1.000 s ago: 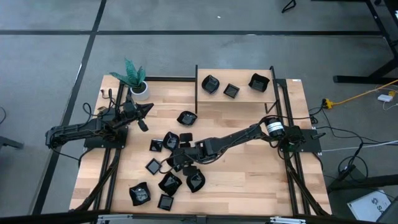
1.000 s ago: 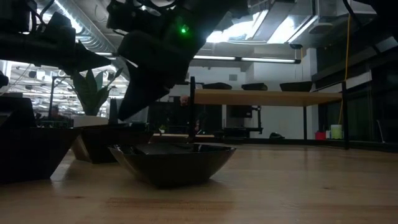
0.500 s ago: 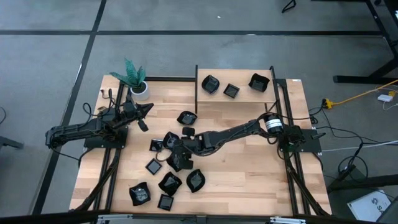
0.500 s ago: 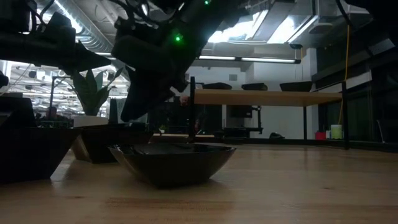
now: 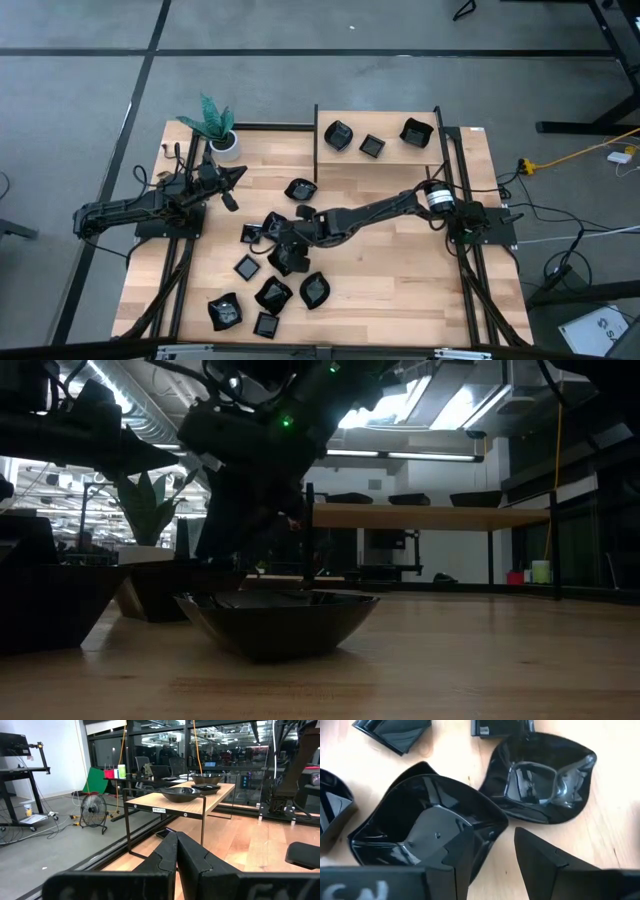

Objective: Pick & Place Mini shaped plates
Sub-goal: Stack the black leaf-shaped plate on top of the black leaf-shaped plate on the shelf

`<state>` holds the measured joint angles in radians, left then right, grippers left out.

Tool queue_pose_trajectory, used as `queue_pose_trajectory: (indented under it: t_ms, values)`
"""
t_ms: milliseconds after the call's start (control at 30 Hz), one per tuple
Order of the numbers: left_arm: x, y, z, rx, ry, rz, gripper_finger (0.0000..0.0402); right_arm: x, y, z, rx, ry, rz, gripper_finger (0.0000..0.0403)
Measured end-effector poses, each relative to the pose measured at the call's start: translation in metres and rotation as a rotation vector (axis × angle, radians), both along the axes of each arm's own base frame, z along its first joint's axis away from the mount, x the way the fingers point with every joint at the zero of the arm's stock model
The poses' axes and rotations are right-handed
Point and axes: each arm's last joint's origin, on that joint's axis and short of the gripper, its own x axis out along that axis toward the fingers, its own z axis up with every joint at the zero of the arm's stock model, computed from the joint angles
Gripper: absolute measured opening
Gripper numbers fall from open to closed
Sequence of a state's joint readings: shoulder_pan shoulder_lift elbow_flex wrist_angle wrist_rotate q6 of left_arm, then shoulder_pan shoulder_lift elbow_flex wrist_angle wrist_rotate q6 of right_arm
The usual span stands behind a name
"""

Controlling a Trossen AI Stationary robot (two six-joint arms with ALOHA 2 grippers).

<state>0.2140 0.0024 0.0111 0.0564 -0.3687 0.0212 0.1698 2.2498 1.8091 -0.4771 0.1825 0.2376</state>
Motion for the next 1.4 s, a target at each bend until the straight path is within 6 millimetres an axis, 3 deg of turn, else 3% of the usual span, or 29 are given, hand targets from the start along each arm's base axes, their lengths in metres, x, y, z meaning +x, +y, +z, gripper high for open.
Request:
queue_pose_trajectory:
  t_ms: [267,767,1200,1400]
  values:
    - [0.0000,0.0000,0.0001,0.000,0.000,0.000,0.0004,-0.0022,-0.0045,-0.0021,0.066,0.029,-0.089,0.0142]
    - [0.0000,0.0000,0.0000,0.000,0.000,0.000,0.0004,-0.0022,-0.0036,-0.0024,0.141,0.039,-0.086,0.0141]
    - [0.0000,0.0000,0.0001,0.000,0.000,0.000,0.0004,-0.0022,-0.0036,-0.0024,0.121,0.041,-0.058,0.0034]
    - [0.0000,0.0000,0.0001,0.000,0.000,0.000,0.0004,-0.0022,-0.0036,-0.0019,0.107,0.041,-0.038,0.0005]
